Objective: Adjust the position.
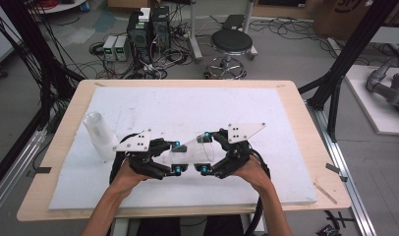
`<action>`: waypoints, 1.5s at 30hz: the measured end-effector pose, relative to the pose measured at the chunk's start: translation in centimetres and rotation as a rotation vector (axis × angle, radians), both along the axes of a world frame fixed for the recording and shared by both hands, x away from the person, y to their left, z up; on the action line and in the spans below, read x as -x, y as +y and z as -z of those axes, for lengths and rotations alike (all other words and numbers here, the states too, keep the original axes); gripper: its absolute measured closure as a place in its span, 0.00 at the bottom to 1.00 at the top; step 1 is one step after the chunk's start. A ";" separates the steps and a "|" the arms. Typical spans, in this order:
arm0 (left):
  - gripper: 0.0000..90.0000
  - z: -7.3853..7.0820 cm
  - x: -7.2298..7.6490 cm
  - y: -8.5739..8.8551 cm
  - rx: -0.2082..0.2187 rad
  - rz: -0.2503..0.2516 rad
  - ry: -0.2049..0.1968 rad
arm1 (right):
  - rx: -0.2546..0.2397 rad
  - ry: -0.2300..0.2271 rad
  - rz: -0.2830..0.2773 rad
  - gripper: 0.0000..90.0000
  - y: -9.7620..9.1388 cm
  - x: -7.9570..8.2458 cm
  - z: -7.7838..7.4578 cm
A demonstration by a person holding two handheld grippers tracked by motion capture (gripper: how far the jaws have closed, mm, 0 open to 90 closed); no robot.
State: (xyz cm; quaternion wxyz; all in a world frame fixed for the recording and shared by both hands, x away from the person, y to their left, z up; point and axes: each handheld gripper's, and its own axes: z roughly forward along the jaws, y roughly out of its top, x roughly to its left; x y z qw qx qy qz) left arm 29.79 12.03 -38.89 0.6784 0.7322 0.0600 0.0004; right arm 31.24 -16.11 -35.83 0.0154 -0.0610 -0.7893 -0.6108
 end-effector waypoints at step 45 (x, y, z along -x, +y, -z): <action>0.08 1.8 1.1 3.7 -0.240 -0.293 0.027 | 0.032 0.001 0.101 0.36 -1.3 -0.3 -1.1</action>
